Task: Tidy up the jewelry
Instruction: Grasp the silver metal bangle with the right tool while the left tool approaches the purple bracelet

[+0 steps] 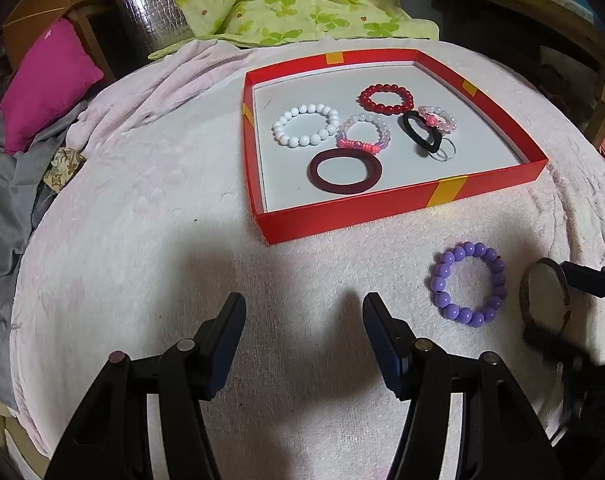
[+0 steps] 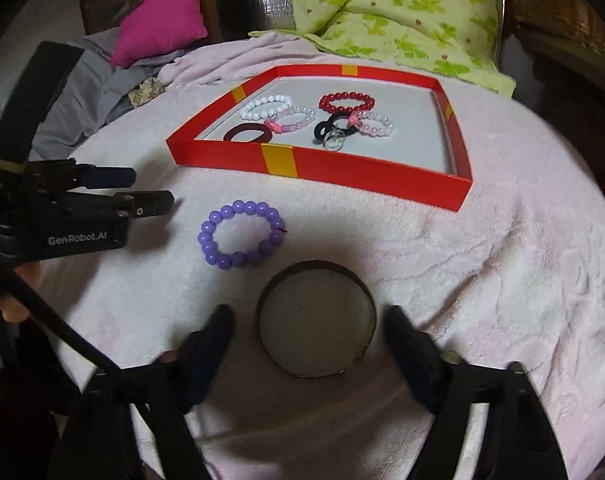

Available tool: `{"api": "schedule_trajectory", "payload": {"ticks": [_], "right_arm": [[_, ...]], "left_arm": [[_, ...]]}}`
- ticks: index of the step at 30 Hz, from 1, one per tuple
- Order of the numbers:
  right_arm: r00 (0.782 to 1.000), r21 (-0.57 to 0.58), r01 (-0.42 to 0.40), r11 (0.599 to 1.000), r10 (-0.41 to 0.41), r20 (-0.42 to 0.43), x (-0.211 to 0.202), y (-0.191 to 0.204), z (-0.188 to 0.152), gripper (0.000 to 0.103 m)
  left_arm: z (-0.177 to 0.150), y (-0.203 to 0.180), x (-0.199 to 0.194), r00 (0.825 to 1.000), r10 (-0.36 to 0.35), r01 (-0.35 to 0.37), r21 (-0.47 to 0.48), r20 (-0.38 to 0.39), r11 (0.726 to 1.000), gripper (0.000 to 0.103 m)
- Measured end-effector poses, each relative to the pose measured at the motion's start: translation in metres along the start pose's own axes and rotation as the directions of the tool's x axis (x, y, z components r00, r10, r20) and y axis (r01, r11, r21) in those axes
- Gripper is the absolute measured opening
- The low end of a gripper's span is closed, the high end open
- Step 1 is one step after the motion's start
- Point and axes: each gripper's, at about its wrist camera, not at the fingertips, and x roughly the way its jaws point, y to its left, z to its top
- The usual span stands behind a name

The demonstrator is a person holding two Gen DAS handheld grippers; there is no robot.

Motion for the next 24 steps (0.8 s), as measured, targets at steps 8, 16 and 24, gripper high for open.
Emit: {"api": "schedule_trajectory", "payload": {"ticks": [8, 16, 24], "right_arm": [[0.999, 0.075, 0.043, 0.996, -0.045, 0.017, 0.0, -0.013, 0.005, 0.065], [0.996, 0.21, 0.082, 0.974, -0.086, 0.01, 0.006, -0.041, 0.014, 0.065], [0.999, 0.231, 0.033, 0.972, -0.036, 0.013, 0.005, -0.048, 0.013, 0.065]], "left_arm": [[0.001, -0.012, 0.001, 1.0, -0.009, 0.009, 0.019, -0.002, 1.0, 0.062], [0.005, -0.029, 0.001, 0.997, -0.071, 0.071, 0.043, 0.005, 0.997, 0.062], [0.011, -0.04, 0.006, 0.978, -0.21, 0.21, 0.008, -0.012, 0.978, 0.062]]}}
